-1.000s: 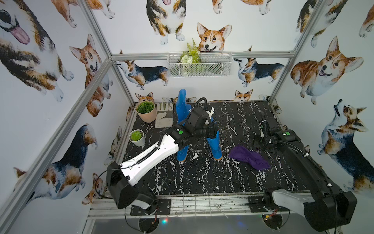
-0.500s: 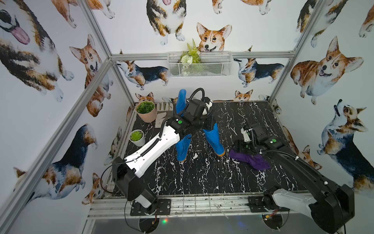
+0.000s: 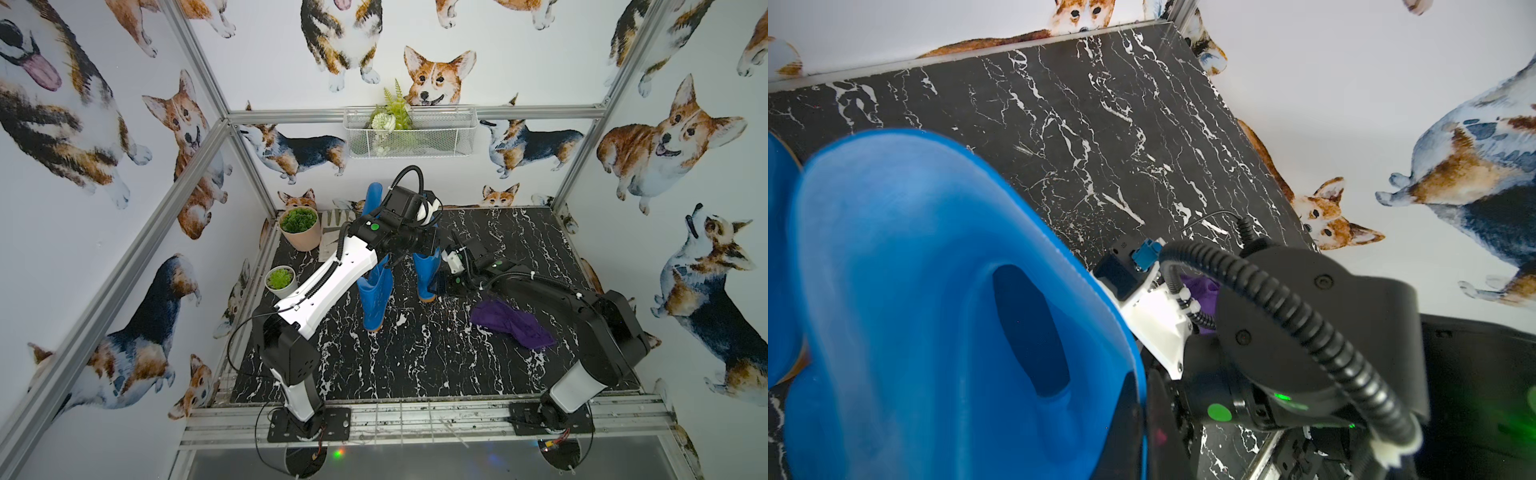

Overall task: Wipe the rubber boots with a cloth
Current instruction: Place the rubber boot at the center of the board, then reset both arms

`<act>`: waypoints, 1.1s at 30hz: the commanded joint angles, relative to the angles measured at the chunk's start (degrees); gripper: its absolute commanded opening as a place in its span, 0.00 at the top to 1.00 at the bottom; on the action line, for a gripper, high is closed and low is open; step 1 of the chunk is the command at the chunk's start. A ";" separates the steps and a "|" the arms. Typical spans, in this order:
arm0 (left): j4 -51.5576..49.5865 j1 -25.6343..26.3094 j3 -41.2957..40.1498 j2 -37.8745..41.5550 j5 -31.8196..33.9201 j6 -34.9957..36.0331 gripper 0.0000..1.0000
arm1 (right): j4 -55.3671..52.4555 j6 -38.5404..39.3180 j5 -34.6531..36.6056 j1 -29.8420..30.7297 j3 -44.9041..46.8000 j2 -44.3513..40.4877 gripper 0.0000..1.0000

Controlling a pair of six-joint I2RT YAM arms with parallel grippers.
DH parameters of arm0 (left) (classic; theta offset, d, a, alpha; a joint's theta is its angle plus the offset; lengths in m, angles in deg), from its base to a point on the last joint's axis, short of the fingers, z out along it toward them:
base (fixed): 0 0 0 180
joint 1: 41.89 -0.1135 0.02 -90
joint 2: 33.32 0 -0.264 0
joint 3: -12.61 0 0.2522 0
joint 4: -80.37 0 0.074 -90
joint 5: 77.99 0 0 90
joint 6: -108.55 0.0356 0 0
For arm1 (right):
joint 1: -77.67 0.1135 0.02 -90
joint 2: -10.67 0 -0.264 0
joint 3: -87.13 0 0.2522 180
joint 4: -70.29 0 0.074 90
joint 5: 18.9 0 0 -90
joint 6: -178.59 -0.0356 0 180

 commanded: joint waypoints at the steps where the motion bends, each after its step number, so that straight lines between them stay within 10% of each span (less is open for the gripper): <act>1: -0.27 -0.33 0.96 -0.59 -1.82 2.75 1.00 | 2.62 -0.17 -2.72 0.10 -0.82 2.39 0.36; 4: -1.26 -0.49 1.21 -1.20 -0.72 3.14 0.96 | 2.33 0.06 -3.09 -0.04 -1.04 4.18 0.33; 11: -3.59 -0.49 4.00 0.15 1.64 5.50 0.49 | -2.69 1.83 1.36 -3.08 0.49 -1.40 0.26; 23: -3.44 -3.37 3.42 10.57 12.69 10.31 0.44 | -10.12 7.04 12.05 -12.52 3.73 -14.55 0.07; 33: 10.14 -25.63 -21.00 36.81 29.99 12.02 0.06 | -12.55 12.15 33.23 -28.40 2.33 -23.67 0.01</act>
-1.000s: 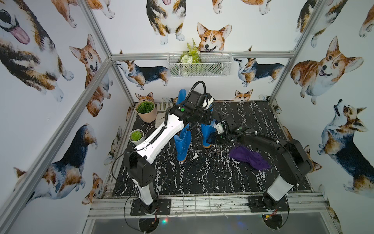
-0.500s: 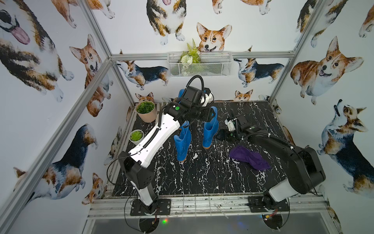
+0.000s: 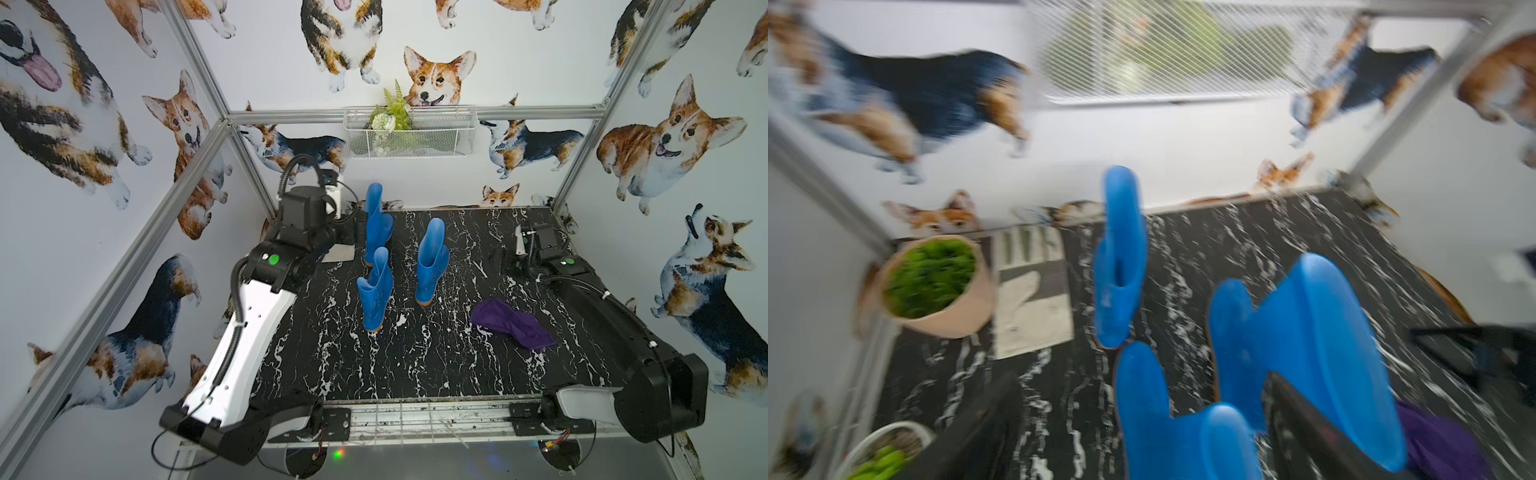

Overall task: Wipe the rubber boots with a cloth
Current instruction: Reset both arms

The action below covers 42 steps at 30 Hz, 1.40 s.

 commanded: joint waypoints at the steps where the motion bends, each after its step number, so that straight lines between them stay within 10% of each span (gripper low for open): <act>1: 8.68 -7.24 -7.70 6.75 8.02 3.04 0.06 | 0.10 2.97 5.89 -7.09 0.62 -1.45 0.01; 10: 27.85 -18.90 -35.54 10.51 6.22 8.34 0.00 | 37.42 13.99 8.08 -13.38 24.69 -9.97 0.01; 23: 72.83 -22.07 -68.17 -4.16 -2.78 -0.67 0.00 | 77.80 14.45 -0.03 -13.14 47.29 1.91 0.01; 32: 92.24 -21.18 -69.63 -17.44 -10.36 4.12 0.00 | 80.78 15.07 0.19 -12.37 45.02 9.93 0.01; 42: 93.70 -11.71 -68.66 -21.57 1.82 10.59 0.00 | 79.32 16.19 1.77 -11.25 44.58 9.74 0.01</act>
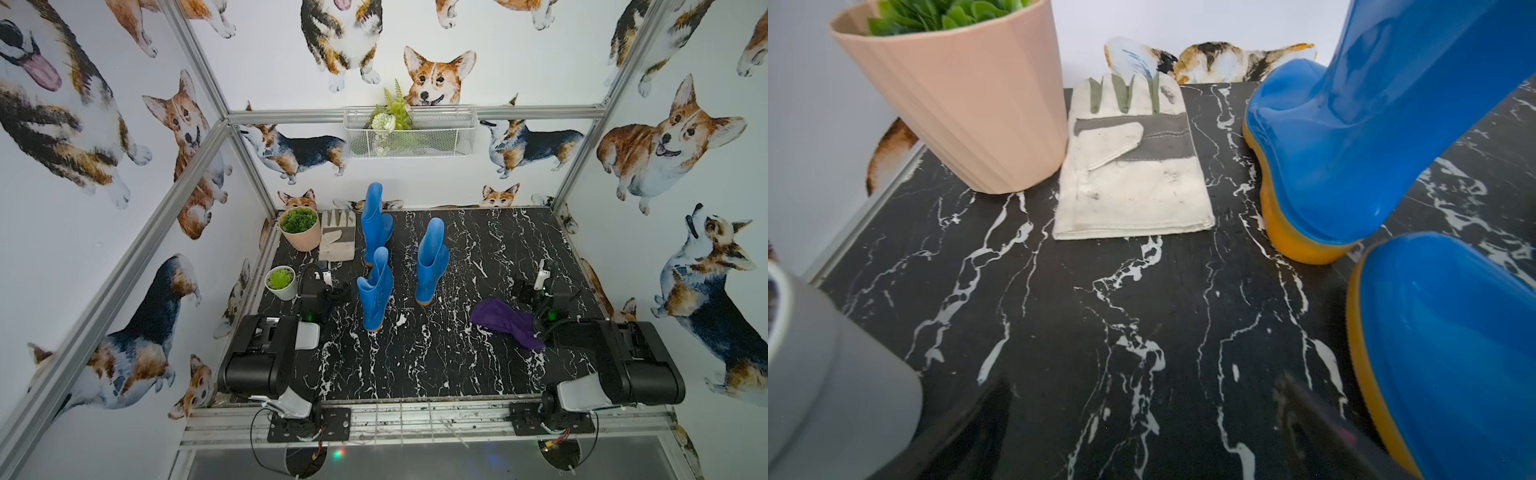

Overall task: Wipe the rubber boots with a cloth
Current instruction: Reset both arms

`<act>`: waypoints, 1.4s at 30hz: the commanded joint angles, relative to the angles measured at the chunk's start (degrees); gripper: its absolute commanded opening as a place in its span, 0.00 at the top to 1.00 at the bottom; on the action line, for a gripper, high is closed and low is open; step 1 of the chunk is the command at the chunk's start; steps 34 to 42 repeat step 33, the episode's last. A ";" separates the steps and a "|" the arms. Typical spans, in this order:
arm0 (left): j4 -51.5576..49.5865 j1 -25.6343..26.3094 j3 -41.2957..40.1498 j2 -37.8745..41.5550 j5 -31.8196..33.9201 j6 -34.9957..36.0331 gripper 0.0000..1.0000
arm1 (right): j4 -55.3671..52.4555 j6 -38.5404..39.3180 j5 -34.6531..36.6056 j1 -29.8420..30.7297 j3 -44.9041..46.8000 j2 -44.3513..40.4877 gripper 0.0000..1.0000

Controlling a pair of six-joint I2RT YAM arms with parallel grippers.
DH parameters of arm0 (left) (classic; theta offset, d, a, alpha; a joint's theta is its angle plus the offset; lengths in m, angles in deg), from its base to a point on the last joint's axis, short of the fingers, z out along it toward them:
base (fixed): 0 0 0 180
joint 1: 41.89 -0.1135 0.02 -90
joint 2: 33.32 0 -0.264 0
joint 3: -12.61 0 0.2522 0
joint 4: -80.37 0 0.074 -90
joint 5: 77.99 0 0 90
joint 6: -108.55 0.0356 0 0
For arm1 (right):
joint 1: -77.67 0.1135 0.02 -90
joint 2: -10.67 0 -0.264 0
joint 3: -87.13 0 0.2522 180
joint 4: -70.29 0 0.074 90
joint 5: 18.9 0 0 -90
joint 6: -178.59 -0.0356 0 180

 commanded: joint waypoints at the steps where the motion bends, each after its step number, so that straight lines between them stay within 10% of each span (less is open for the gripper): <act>1: 2.28 0.79 0.49 0.02 2.56 2.44 0.00 | 1.36 1.30 0.49 0.17 -0.24 -0.54 0.00; 42: 2.44 0.30 0.81 -0.22 2.57 2.14 0.00 | 2.56 1.40 0.61 0.25 -0.04 -0.10 0.01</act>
